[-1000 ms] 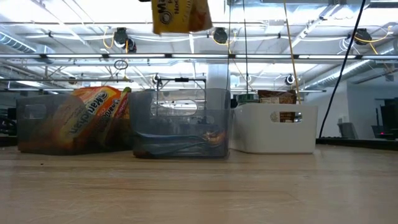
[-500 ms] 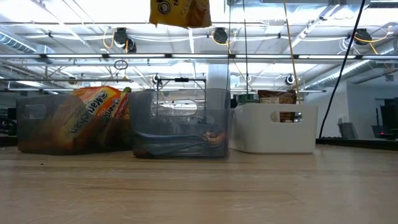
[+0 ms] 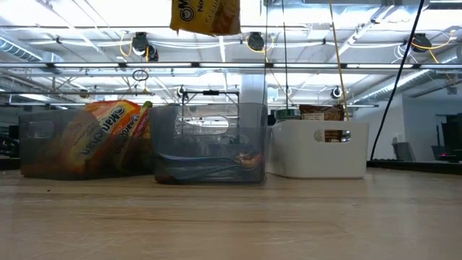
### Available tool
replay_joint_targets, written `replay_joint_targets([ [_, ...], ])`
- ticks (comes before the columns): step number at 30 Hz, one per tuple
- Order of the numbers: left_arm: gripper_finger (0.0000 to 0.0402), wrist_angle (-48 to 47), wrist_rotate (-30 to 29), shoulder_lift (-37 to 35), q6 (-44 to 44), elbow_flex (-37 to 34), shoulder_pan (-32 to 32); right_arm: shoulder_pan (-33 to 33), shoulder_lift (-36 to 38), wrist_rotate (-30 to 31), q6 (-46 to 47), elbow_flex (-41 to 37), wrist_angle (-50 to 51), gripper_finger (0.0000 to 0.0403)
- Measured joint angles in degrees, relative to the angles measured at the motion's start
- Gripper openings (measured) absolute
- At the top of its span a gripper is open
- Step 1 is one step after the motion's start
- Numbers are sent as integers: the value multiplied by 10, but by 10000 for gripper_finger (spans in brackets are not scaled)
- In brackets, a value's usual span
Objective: Pick & Place Food Item
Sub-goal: Put the yellow pack into the left gray bin
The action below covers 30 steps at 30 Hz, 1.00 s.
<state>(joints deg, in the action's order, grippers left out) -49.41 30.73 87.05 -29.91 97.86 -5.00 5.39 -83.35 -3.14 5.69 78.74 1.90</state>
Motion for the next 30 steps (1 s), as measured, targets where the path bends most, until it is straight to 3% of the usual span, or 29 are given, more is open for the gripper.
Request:
replay_joint_targets([
  [13,146,56,98,-2,-4,1,-61,-5,25,49,5,0,40,0],
  [21,146,64,8,-2,53,1,-60,-15,29,61,27,0,33,0],
  [30,136,60,-68,-1,61,1,-51,-36,30,63,41,0,32,0],
])
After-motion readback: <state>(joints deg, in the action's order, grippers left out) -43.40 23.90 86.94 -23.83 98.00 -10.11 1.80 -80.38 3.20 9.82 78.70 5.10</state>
